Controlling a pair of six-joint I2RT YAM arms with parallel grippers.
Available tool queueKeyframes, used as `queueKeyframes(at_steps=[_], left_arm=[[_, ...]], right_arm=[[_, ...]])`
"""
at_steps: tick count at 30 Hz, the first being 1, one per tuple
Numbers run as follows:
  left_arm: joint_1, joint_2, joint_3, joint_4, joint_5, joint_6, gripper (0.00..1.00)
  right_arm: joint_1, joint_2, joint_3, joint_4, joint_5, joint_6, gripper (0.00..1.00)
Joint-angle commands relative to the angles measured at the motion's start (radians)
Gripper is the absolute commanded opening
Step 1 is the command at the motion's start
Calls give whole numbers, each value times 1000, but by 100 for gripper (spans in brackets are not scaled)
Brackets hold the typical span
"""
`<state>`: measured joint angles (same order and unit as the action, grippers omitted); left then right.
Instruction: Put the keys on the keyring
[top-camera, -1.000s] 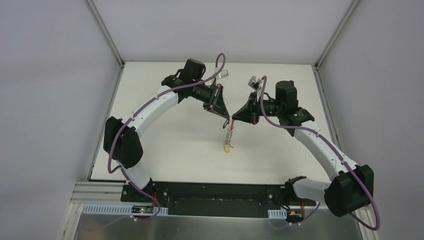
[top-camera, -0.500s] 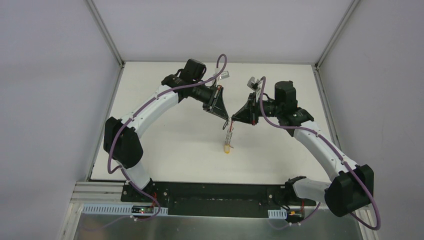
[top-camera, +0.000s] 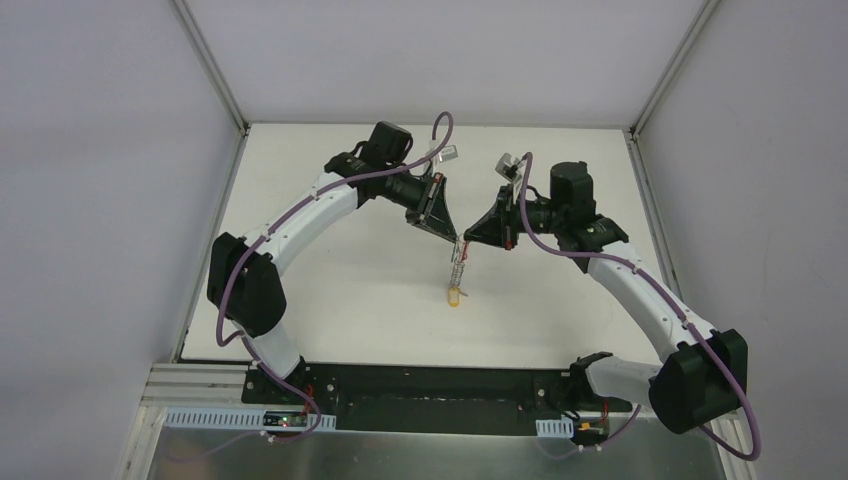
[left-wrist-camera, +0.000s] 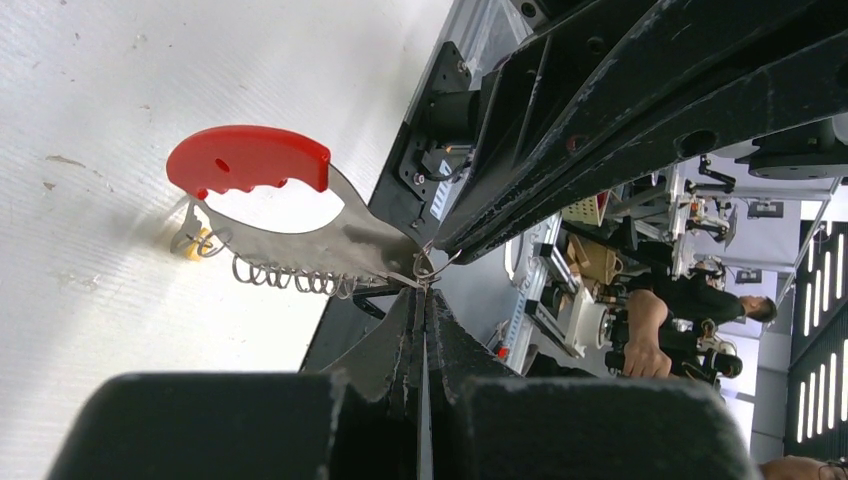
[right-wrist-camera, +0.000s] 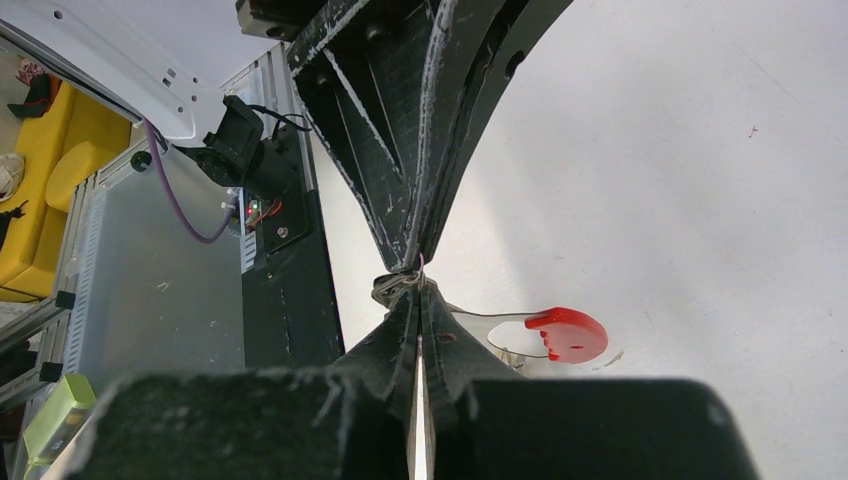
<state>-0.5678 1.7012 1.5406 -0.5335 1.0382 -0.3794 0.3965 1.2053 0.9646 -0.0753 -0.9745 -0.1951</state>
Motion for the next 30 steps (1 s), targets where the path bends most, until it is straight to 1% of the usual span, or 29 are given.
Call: queueKeyframes(at_steps=[1, 17, 21, 25, 30], left_arm=[[9, -11, -18, 27, 16, -9, 0], [13, 5, -32, 58, 49, -31, 0], [12, 6, -48, 80, 54, -56, 0], [13, 11, -85, 150, 72, -117, 0], [13, 22, -82, 159, 80, -129, 0]], right_arm=[[-11, -35, 10, 25, -27, -1, 0], [-20, -41, 4, 36, -41, -4, 0], [-22, -41, 13, 38, -40, 3, 0], [-21, -43, 19, 40, -39, 14, 0], [-22, -41, 14, 45, -39, 16, 0]])
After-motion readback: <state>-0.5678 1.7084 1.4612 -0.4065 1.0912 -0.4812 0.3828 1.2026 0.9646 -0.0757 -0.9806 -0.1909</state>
